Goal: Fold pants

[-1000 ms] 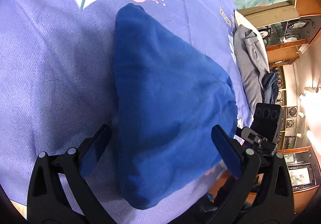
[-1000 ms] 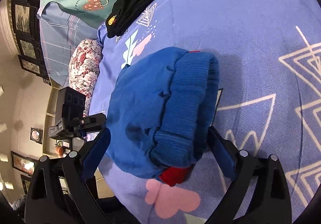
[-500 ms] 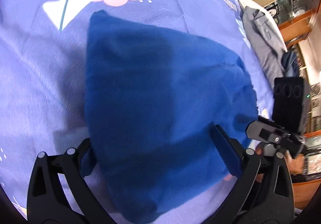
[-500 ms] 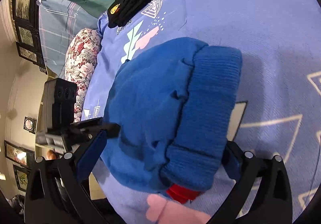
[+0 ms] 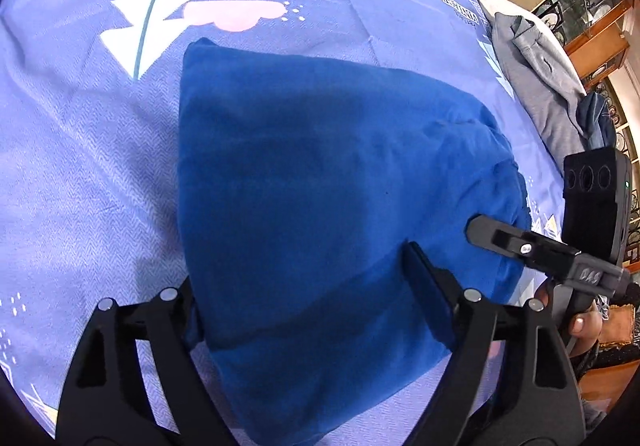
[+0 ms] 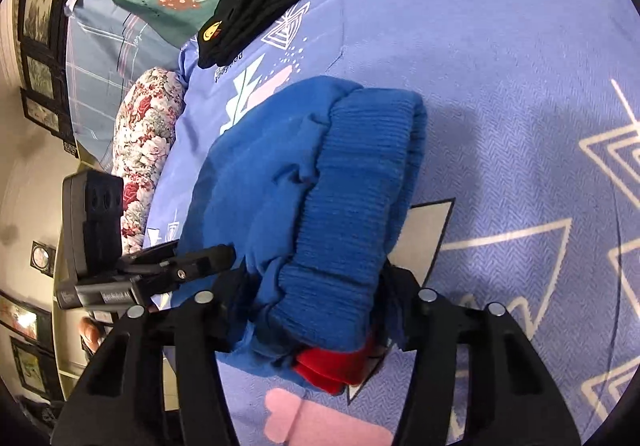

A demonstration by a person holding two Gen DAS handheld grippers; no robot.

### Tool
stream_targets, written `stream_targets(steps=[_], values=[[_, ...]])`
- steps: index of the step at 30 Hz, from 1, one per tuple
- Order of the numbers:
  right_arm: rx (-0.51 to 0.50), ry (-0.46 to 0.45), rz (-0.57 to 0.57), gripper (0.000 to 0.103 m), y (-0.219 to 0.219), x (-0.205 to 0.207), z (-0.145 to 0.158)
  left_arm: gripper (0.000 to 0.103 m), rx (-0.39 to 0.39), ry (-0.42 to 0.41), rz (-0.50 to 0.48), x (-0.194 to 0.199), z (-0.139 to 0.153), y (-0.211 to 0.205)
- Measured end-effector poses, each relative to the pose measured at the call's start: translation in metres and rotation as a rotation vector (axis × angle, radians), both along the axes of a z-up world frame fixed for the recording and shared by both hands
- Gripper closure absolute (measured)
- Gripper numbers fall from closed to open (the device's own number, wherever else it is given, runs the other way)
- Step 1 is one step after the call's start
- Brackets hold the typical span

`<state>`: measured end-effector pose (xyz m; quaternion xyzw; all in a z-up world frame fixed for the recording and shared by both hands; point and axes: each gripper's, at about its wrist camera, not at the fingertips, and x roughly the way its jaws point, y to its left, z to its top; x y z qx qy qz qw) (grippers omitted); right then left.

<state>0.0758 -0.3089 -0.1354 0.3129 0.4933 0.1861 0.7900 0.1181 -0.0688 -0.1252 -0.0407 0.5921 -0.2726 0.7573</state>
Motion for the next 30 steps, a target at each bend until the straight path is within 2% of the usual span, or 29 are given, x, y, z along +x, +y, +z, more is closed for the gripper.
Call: stream_targets(steps=[1,3,5,7,10,14,16,17,18,19,22,24,27,30], values=[[0.023,0.003,0.003,0.036,-0.002,0.002,-0.001,0.018,-0.007,0.006,0.004,0.001,0.000,0.000],[0.019,-0.009,0.046,0.015,0.004,0.005,0.001,0.011,-0.014,0.013,-0.011,0.002,-0.001,0.000],[-0.008,-0.034,0.086,0.001,0.017,0.007,0.005,0.007,-0.009,0.010,-0.026,0.001,-0.002,-0.005],[-0.051,-0.039,0.080,0.001,0.026,0.010,0.006,0.005,0.000,0.005,-0.030,0.000,-0.003,-0.007],[-0.009,-0.035,0.059,0.001,0.021,0.010,0.004,0.002,-0.003,0.005,-0.035,0.000,-0.003,-0.010],[-0.015,-0.032,0.050,0.010,0.018,0.009,0.003,0.002,-0.005,0.001,-0.032,0.000,-0.003,-0.012],[-0.020,-0.022,0.030,0.021,0.013,0.006,0.002,0.003,-0.004,-0.007,-0.029,-0.001,-0.002,-0.012],[-0.029,-0.015,0.018,0.036,0.010,0.004,0.002,0.003,-0.001,-0.016,-0.024,-0.002,-0.002,-0.012],[-0.045,-0.006,0.006,0.046,0.005,0.002,0.001,0.004,0.004,-0.023,-0.022,-0.003,-0.002,-0.012],[-0.043,0.000,0.002,0.047,0.002,0.002,-0.001,0.006,0.014,-0.033,-0.018,-0.004,-0.001,-0.013],[-0.017,0.002,-0.003,0.048,-0.002,0.000,-0.002,0.022,0.026,-0.049,0.011,-0.006,0.003,-0.009],[-0.071,-0.013,-0.003,0.049,0.005,-0.002,0.002,0.043,0.013,-0.044,0.025,-0.007,0.006,-0.003],[-0.100,-0.035,-0.010,0.051,0.012,-0.004,0.006,0.060,-0.008,-0.053,0.024,-0.012,0.015,0.000],[-0.133,-0.086,-0.010,0.053,0.018,-0.009,0.017,0.068,-0.007,-0.090,0.022,-0.019,0.027,-0.001]])
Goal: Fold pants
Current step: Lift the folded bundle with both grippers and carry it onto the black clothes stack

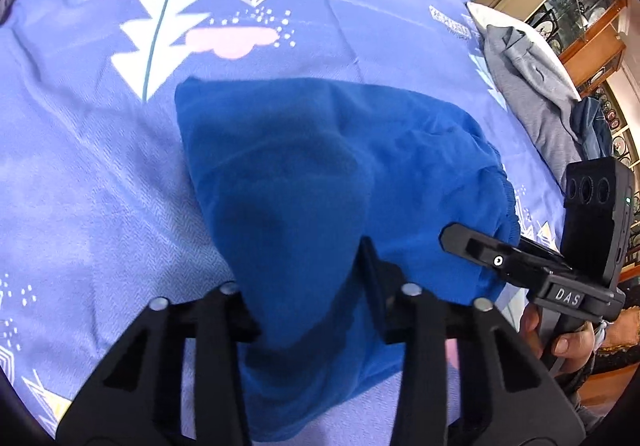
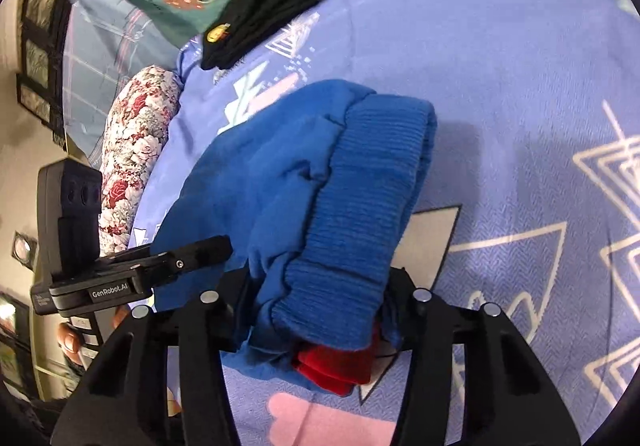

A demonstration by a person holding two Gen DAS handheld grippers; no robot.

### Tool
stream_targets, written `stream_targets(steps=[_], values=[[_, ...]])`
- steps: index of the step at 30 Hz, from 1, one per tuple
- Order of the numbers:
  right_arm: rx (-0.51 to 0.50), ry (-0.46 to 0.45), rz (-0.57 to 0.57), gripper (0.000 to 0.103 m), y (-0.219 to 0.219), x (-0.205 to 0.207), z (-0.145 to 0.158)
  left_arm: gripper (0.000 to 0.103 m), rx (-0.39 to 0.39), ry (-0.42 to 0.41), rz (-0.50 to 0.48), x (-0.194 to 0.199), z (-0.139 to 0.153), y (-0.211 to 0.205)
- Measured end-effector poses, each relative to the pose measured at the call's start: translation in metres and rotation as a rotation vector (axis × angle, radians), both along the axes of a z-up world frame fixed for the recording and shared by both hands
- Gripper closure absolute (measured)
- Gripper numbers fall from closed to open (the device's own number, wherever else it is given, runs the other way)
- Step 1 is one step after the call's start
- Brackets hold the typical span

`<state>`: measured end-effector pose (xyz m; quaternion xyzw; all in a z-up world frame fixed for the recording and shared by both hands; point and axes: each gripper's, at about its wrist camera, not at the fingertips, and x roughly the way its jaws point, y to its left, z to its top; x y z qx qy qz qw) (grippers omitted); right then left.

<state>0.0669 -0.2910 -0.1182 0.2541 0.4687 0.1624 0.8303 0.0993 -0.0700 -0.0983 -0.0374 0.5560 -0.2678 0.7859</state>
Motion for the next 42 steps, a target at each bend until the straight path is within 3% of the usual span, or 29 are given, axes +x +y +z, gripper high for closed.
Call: stream_targets(steps=[10,19,24,32,42], values=[[-0.040,-0.094,0.037,0.055,0.012,0.003,0.025,0.070,-0.002,-0.089,0.026,-0.011,0.029,0.014],[-0.126,-0.203,0.098,0.055,0.038,0.040,0.069,0.070,-0.007,-0.188,0.065,0.022,0.068,0.031],[-0.180,-0.285,0.125,0.055,0.059,0.081,0.099,0.070,0.016,-0.285,0.116,0.059,0.098,0.041],[-0.212,-0.377,0.141,0.055,0.078,0.153,0.133,0.070,0.026,-0.357,0.163,0.127,0.120,0.048],[-0.296,-0.487,0.125,0.055,0.086,0.286,0.176,0.069,0.044,-0.456,0.250,0.271,0.156,0.049]])
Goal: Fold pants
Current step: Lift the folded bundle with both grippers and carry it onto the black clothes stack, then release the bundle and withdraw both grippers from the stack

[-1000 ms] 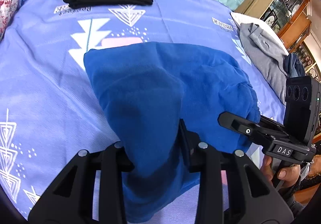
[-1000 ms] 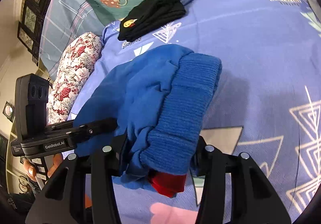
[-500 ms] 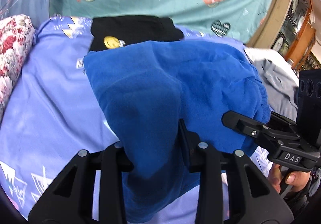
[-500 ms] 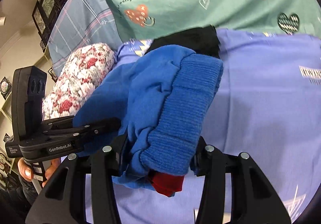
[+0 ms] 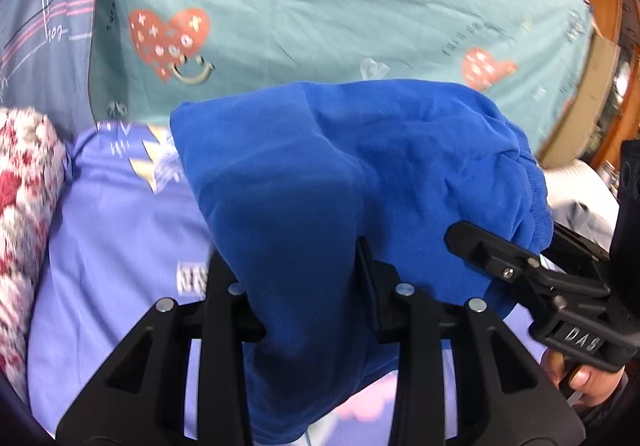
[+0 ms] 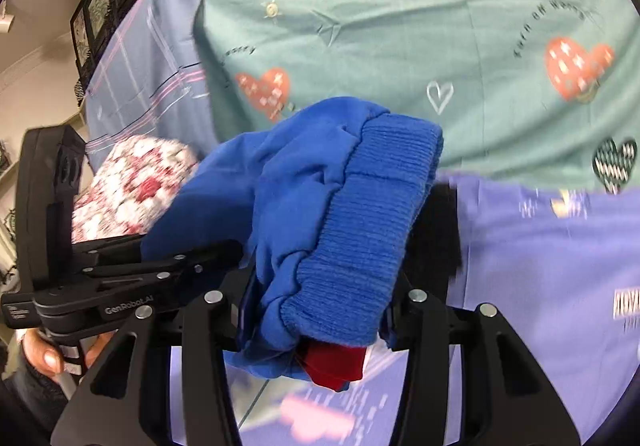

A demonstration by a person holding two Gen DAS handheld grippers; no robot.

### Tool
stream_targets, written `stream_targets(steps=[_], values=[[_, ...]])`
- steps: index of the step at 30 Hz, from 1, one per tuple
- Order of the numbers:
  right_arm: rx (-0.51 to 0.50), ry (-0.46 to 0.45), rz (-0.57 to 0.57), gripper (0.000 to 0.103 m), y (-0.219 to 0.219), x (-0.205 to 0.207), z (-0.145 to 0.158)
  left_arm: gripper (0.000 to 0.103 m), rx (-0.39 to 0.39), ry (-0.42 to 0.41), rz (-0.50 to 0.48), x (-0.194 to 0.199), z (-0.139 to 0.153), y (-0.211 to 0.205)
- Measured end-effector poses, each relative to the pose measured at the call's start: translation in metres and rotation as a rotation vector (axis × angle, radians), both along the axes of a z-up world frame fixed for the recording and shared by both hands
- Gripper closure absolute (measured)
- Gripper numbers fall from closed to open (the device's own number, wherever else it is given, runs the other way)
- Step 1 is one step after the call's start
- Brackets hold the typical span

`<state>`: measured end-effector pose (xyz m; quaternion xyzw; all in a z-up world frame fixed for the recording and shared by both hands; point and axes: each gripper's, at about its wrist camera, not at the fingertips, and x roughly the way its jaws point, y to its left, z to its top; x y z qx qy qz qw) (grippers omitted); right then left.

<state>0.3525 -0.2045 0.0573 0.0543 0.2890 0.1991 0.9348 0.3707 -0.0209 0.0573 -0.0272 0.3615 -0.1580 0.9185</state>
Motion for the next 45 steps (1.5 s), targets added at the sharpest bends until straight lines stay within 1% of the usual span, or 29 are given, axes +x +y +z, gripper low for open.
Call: stream_targets(steps=[2,4,6,8,9,10,12,13,14,16,17,20,22,24,26,28,31,33,36,38,40,41,45], values=[[-0.022,-0.027,-0.013,0.055,0.003,0.029,0.001,0.069,0.016,-0.009,0.015,0.024,0.000,0.000],[-0.049,-0.037,-0.019,0.055,0.007,0.052,-0.003,0.067,0.036,-0.009,0.034,0.053,-0.006,0.000],[-0.098,-0.036,-0.040,0.055,0.010,0.076,-0.014,0.066,0.038,0.013,0.051,0.079,-0.023,0.004],[-0.146,-0.014,-0.070,0.055,0.009,0.094,-0.028,0.064,0.031,0.057,0.066,0.102,-0.046,0.009],[-0.167,0.004,-0.089,0.055,0.008,0.102,-0.037,0.059,0.047,0.079,0.093,0.112,-0.061,0.010],[-0.185,0.026,-0.109,0.055,0.007,0.110,-0.047,0.052,0.065,0.073,0.117,0.115,-0.072,0.011],[-0.240,0.064,-0.146,0.053,0.005,0.122,-0.070,0.018,0.121,0.021,0.169,0.118,-0.087,0.011],[-0.269,0.068,-0.147,0.051,0.006,0.124,-0.080,0.014,0.129,0.015,0.184,0.119,-0.092,0.013],[-0.278,0.066,-0.150,0.048,0.007,0.125,-0.083,0.011,0.116,0.020,0.187,0.120,-0.095,0.016],[-0.279,0.074,-0.152,0.046,0.007,0.125,-0.084,0.011,0.053,0.047,0.191,0.123,-0.099,0.026],[-0.280,0.086,-0.158,0.045,0.008,0.126,-0.084,0.011,0.037,0.061,0.193,0.123,-0.099,0.029],[-0.293,0.093,-0.168,0.043,0.010,0.122,-0.080,0.010,0.029,0.085,0.198,0.122,-0.095,0.032],[-0.282,0.087,-0.173,0.042,0.011,0.115,-0.075,0.011,0.063,0.081,0.200,0.109,-0.086,0.028],[-0.244,0.072,-0.177,0.039,0.007,0.101,-0.066,0.010,0.100,0.066,0.197,0.091,-0.077,0.022],[-0.212,0.067,-0.179,0.038,0.004,0.081,-0.058,0.010,0.120,0.053,0.191,0.075,-0.069,0.019],[-0.205,0.063,-0.186,0.034,0.002,0.065,-0.053,0.009,0.121,0.026,0.189,0.049,-0.059,0.017],[-0.186,0.035,-0.215,0.024,-0.003,0.030,-0.046,0.006,0.097,0.004,0.189,0.015,-0.049,0.019],[-0.153,0.029,-0.230,0.017,-0.008,0.006,-0.043,0.002,0.095,-0.011,0.183,-0.008,-0.044,0.019],[-0.134,0.039,-0.234,0.011,-0.010,-0.027,-0.047,0.002,0.100,-0.025,0.185,-0.044,-0.042,0.019],[-0.140,0.039,-0.244,0.010,-0.009,-0.052,-0.052,0.002,0.095,-0.019,0.202,-0.068,-0.044,0.022],[-0.138,0.044,-0.246,0.009,-0.008,-0.075,-0.058,0.002,0.088,-0.017,0.217,-0.084,-0.046,0.026],[-0.138,0.048,-0.248,0.005,-0.008,-0.083,-0.061,0.002,0.085,-0.012,0.221,-0.095,-0.049,0.027],[-0.131,0.043,-0.255,0.004,-0.005,-0.120,-0.073,0.002,0.066,0.009,0.212,-0.124,-0.059,0.029]])
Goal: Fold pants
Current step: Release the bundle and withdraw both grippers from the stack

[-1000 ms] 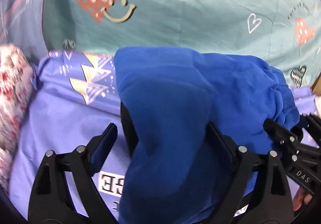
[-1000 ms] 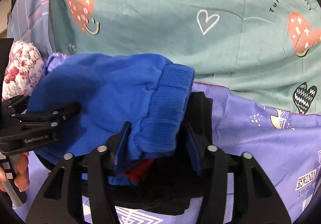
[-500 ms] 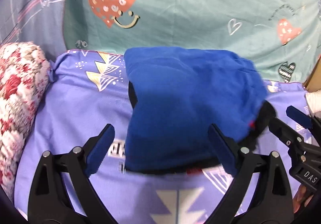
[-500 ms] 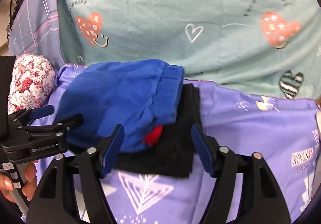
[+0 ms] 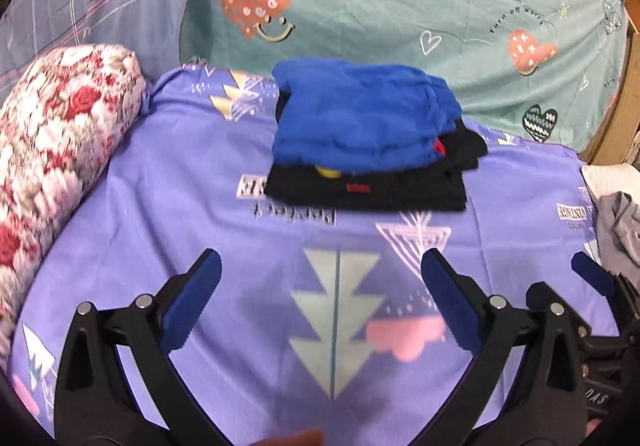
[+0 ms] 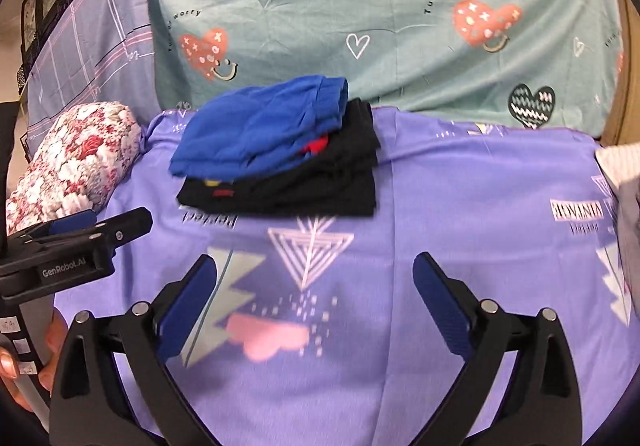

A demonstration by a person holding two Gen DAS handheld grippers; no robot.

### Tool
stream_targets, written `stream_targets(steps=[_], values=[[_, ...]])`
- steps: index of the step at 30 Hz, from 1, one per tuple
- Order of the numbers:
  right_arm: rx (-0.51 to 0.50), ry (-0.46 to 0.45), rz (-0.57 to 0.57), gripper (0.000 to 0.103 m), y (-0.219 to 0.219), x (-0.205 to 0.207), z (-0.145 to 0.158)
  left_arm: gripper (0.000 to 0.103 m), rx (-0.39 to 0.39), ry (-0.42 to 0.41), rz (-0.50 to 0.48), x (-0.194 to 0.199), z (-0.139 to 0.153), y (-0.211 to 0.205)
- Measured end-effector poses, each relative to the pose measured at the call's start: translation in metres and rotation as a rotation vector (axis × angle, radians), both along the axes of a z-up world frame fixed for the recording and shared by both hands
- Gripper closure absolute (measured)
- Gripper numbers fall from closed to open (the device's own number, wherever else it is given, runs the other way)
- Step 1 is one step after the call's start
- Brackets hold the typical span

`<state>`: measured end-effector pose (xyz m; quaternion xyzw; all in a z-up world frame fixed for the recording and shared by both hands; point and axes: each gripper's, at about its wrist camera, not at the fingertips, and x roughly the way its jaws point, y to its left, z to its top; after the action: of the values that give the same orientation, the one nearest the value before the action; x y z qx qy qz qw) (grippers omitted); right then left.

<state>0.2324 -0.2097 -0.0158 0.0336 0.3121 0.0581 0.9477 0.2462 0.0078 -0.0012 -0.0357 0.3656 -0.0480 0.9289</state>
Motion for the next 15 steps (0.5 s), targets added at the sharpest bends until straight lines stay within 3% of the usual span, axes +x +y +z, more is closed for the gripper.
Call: stream_targets(steps=[5,15], values=[[0.001,-0.020,-0.010,0.004,0.004,-0.028,-0.014,0.002,0.006,-0.003,-0.003,-0.026,-0.010,-0.002],[0.036,0.013,-0.025,0.003,-0.001,-0.042,-0.046,0.002,0.053,0.011,0.035,-0.046,-0.036,-0.005]])
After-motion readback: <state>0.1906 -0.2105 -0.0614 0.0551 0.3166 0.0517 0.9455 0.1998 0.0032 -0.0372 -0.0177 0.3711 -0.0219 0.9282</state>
